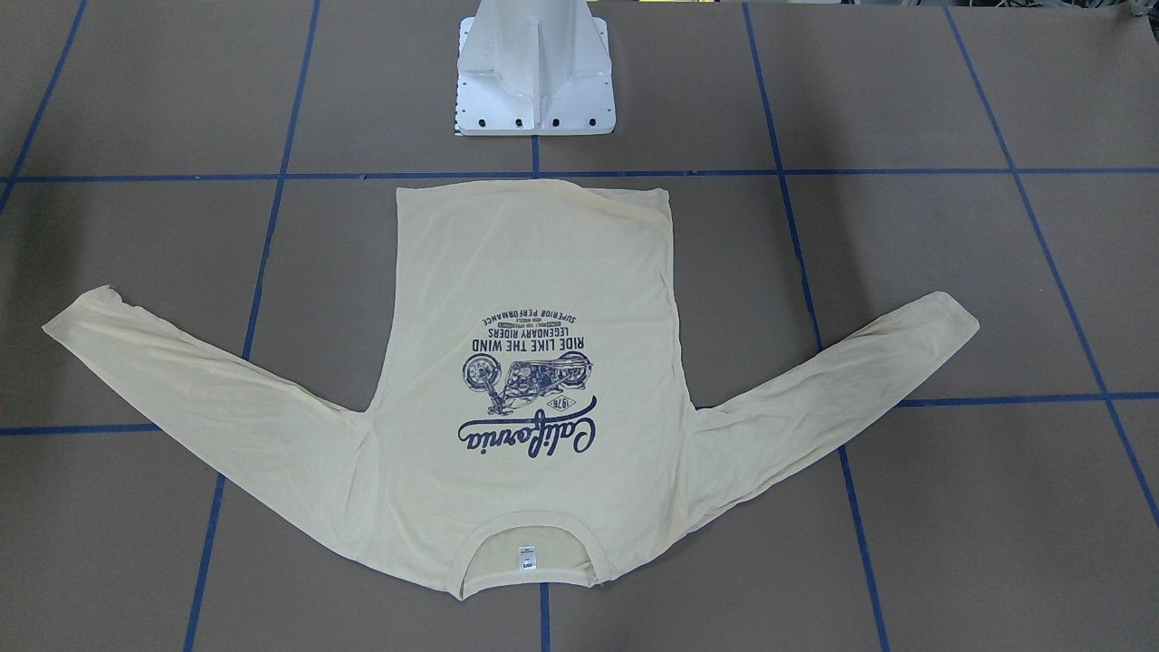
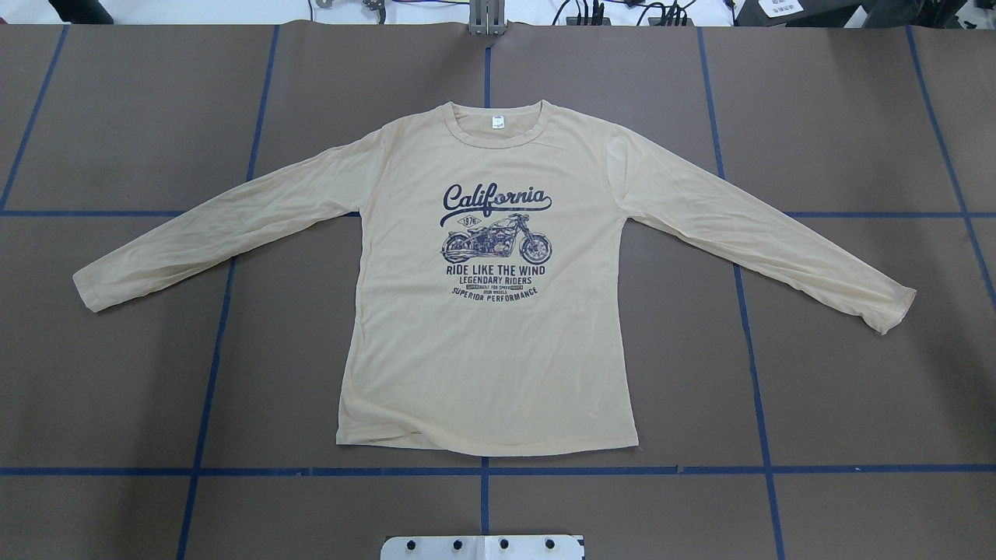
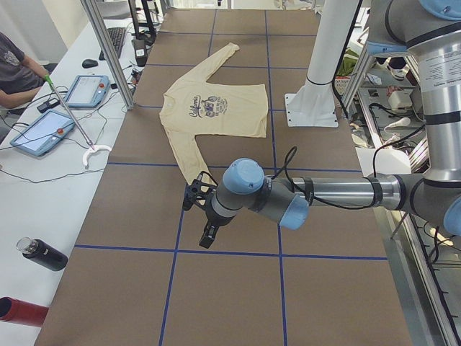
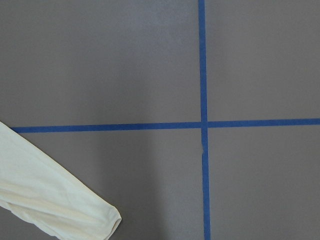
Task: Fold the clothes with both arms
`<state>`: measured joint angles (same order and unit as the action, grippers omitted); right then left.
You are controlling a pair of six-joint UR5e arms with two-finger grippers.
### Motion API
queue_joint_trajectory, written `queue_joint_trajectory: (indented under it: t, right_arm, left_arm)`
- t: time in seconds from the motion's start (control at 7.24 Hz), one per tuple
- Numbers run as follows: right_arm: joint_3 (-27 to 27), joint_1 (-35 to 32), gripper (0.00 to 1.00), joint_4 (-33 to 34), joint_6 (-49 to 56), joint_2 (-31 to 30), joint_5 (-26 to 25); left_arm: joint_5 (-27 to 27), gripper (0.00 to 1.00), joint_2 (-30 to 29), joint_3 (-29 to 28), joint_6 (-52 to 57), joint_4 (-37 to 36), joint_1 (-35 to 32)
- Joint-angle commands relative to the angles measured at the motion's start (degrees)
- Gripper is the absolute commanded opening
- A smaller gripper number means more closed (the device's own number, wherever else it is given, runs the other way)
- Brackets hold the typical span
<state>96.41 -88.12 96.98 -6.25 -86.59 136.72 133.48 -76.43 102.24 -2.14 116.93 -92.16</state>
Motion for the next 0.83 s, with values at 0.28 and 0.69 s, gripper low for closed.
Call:
queue_joint_trajectory:
  t: [0.28, 0.69]
  right_arm:
    - [1.32, 2.23, 1.0, 1.37, 0.36, -2.26, 0.74]
    - [0.97, 11.1, 1.0, -2.02, -0.34, -2.53, 2.42]
  left_arm:
    - [0.91, 1.0, -0.65, -0.99, 0.03, 0.58, 0.31]
    - [1.17, 1.0, -0.65, -0.47, 0.12, 1.37, 0.67]
